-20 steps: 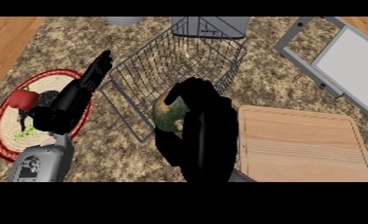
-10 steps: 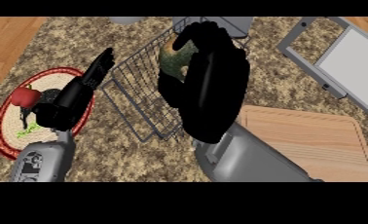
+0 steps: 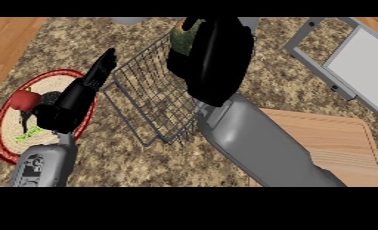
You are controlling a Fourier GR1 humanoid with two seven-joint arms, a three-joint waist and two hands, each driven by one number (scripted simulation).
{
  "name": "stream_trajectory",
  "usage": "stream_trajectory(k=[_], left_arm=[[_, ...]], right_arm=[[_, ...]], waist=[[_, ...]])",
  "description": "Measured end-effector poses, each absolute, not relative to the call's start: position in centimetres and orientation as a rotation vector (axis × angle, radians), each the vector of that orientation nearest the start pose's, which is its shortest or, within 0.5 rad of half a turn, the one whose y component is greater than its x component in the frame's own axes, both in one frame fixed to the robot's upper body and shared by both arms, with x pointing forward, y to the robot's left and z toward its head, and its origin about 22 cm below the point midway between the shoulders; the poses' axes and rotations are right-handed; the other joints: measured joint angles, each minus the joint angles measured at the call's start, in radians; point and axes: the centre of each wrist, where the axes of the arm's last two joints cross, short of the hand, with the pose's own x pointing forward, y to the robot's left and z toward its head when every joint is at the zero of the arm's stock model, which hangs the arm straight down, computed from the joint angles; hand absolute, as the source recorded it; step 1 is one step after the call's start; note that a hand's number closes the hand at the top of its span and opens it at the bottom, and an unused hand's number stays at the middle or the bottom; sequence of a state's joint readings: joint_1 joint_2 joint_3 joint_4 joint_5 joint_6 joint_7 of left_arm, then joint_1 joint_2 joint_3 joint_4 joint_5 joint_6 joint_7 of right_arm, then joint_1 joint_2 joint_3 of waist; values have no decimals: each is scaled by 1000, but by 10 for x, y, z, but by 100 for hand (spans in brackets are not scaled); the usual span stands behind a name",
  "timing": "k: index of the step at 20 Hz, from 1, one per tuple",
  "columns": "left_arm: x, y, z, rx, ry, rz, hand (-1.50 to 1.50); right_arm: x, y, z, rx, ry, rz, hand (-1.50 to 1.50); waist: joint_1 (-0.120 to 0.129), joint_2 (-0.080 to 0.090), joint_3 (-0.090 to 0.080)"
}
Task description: Pick the squash from the cutting board and place it in the basket
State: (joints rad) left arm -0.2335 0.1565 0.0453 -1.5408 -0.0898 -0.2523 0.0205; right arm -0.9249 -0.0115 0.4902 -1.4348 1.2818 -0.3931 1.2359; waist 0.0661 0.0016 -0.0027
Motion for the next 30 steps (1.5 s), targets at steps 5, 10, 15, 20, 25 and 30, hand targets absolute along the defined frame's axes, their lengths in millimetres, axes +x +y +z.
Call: stream_trajectory(k=[5,10,15,20,25,30], left_arm=[[295,250,65,-6,-1695,-425,0],[291,255,61,11,-1695,-415,0],[287,256,59,19,-1694,-405,0],[290,256,61,22,-1689,-402,0],[289,260,59,27,-1693,-397,0],[288,257,61,28,-1689,-395,0]], right_arm=[[316,-8,185,-1226,-1687,195,150],[329,-11,167,-1283,-1691,196,150],[337,-22,161,-1318,-1712,107,-150],[340,-26,159,-1312,-1725,56,-150],[345,-25,157,-1294,-1754,38,-150],[342,-31,167,-1211,-1820,-64,-150]], waist=[[-14,0,1],[-26,1,2],[-32,0,3],[-38,0,3],[-41,1,2],[-44,-2,3]])
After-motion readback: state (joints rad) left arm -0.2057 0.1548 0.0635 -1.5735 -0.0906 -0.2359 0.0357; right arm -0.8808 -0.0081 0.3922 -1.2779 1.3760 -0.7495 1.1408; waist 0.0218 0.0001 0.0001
